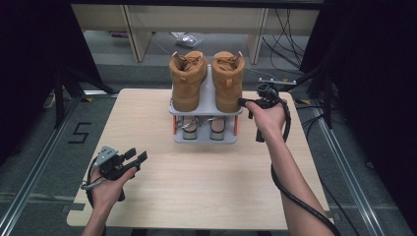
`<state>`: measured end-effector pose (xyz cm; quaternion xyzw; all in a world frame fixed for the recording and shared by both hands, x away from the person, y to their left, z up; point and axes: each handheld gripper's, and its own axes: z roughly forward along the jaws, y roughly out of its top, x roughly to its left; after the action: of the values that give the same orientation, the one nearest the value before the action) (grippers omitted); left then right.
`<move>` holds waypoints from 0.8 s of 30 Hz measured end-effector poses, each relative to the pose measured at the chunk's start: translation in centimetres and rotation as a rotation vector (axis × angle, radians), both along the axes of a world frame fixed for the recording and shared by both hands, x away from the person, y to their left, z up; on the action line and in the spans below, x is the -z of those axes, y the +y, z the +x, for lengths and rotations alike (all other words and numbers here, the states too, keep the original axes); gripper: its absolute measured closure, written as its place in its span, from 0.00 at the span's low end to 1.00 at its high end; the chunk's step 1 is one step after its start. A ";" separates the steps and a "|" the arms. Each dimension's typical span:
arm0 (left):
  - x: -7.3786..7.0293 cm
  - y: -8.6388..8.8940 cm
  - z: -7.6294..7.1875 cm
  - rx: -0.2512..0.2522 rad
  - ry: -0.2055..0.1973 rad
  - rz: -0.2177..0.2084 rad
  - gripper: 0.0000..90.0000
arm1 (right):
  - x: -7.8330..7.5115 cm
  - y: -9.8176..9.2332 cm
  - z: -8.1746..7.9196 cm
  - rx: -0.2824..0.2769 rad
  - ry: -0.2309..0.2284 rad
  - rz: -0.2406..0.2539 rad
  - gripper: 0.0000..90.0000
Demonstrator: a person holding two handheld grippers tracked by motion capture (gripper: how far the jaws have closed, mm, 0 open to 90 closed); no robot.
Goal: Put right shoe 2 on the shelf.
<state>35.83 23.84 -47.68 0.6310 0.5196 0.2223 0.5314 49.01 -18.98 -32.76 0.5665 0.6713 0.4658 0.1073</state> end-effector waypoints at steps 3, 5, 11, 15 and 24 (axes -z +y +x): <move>0.0 0.0 0.0 0.001 -0.002 -0.002 0.52 | 0.0 0.4 0.1 -0.001 0.008 0.004 1.00; -0.1 0.0 0.0 -0.001 -0.003 -0.004 0.52 | 0.0 0.4 0.1 -0.004 0.002 -0.002 1.00; 0.0 0.0 0.0 0.003 -0.004 0.003 0.52 | 0.0 0.4 0.0 0.002 -0.012 -0.009 1.00; 0.0 0.2 0.0 0.000 -0.007 0.000 0.52 | 0.2 0.1 -0.1 0.001 -0.023 -0.035 0.98; 0.1 0.2 -0.1 -0.002 -0.010 0.009 0.52 | 0.5 -1.6 -1.1 0.036 -0.056 -0.095 0.84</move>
<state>35.75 24.01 -47.81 0.6318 0.5166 0.2282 0.5310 47.90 -20.55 -33.28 0.5594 0.6790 0.4472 0.1611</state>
